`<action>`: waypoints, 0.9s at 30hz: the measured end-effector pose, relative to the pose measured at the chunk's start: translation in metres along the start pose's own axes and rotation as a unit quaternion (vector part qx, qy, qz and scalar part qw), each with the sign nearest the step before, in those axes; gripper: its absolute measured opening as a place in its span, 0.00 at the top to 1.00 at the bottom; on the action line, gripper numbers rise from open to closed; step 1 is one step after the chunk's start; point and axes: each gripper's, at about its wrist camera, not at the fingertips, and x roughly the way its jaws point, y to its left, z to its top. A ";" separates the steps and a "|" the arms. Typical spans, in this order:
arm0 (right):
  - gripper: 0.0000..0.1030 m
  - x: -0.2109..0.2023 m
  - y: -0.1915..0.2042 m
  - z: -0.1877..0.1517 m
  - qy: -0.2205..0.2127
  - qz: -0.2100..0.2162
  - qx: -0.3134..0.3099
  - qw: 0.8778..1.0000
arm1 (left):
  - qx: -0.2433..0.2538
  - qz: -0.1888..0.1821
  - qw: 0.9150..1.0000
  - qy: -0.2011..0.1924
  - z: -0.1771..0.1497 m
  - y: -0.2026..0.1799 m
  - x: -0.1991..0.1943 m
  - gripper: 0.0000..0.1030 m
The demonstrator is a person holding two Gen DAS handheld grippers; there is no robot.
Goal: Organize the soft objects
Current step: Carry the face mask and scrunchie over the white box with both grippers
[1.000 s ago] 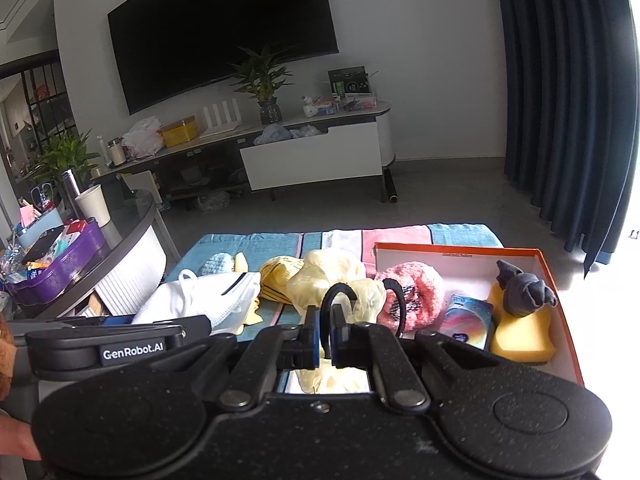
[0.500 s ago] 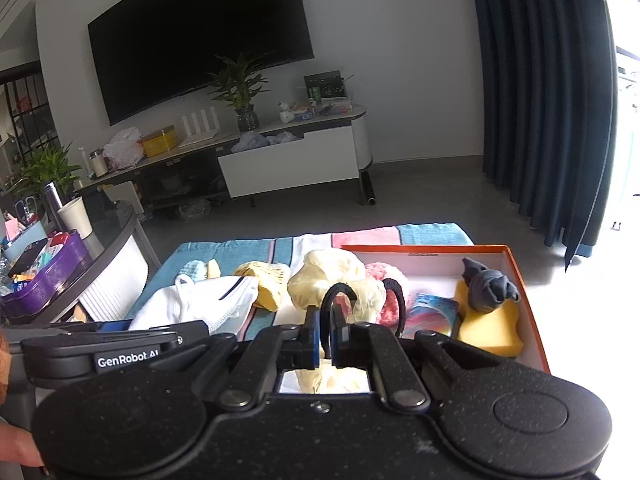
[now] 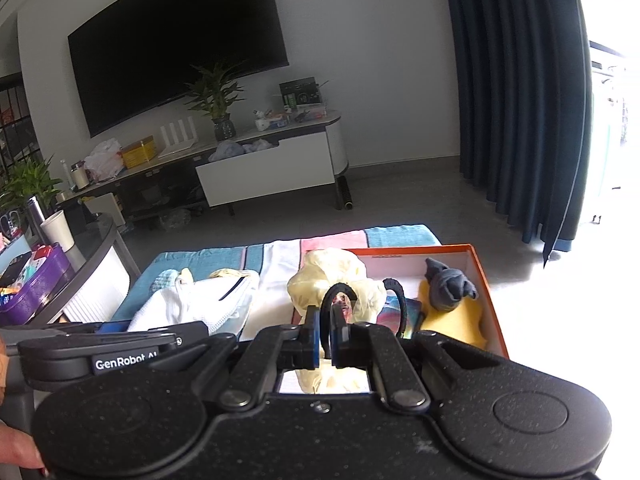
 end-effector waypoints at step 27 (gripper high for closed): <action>0.94 -0.012 -0.036 0.003 -0.019 -0.035 0.028 0.999 | 0.050 -0.044 0.998 0.005 0.002 -0.052 0.021 0.37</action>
